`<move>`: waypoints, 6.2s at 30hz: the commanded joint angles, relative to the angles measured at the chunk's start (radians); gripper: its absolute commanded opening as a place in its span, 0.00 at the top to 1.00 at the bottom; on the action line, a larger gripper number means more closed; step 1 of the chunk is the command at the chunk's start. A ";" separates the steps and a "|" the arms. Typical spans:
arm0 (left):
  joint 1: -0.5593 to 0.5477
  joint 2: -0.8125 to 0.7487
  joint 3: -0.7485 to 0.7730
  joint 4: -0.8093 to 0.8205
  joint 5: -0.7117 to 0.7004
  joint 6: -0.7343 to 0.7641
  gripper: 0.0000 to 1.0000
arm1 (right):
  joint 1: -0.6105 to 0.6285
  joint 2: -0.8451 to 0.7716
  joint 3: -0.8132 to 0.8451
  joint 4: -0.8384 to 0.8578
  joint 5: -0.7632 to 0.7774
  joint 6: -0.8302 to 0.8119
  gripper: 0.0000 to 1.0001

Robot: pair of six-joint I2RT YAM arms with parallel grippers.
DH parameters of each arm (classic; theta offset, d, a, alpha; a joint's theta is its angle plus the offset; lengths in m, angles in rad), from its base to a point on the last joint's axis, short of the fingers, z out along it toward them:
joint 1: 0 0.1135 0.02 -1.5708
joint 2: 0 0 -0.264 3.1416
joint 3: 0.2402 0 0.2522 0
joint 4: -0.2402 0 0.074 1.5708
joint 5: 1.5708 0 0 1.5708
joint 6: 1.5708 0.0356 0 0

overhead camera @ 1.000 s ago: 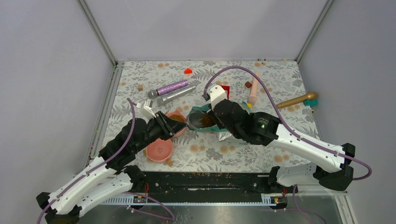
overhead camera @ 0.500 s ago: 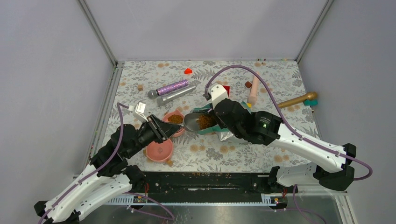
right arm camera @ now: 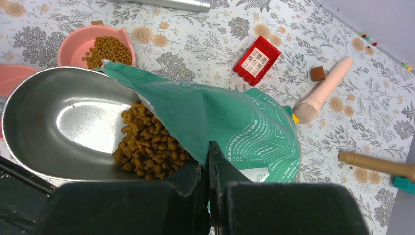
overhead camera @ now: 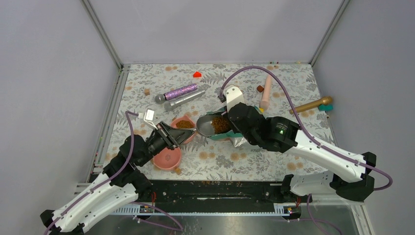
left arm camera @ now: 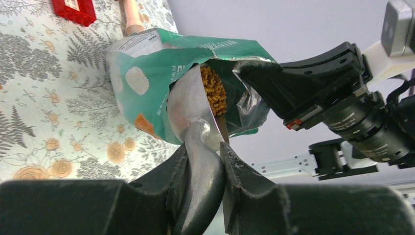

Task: Serve the pet food

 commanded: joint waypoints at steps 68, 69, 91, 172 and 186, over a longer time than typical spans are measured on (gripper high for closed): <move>0.008 -0.498 0.028 -0.436 -0.532 -0.151 1.00 | -0.018 -0.193 -0.076 0.142 0.156 0.004 1.00; 0.008 -0.491 0.033 -0.454 -0.543 -0.151 1.00 | -0.017 -0.191 -0.075 0.141 0.156 0.003 1.00; 0.008 -0.134 0.115 -0.574 -0.647 -0.150 1.00 | -0.017 -0.196 -0.122 0.166 0.161 -0.004 1.00; 0.008 0.417 0.566 -0.912 -0.603 0.065 1.00 | -0.030 -0.151 -0.122 0.127 0.143 -0.060 1.00; 0.008 -0.032 0.349 -0.388 -0.216 0.183 1.00 | -0.029 -0.145 -0.063 0.063 0.200 0.028 1.00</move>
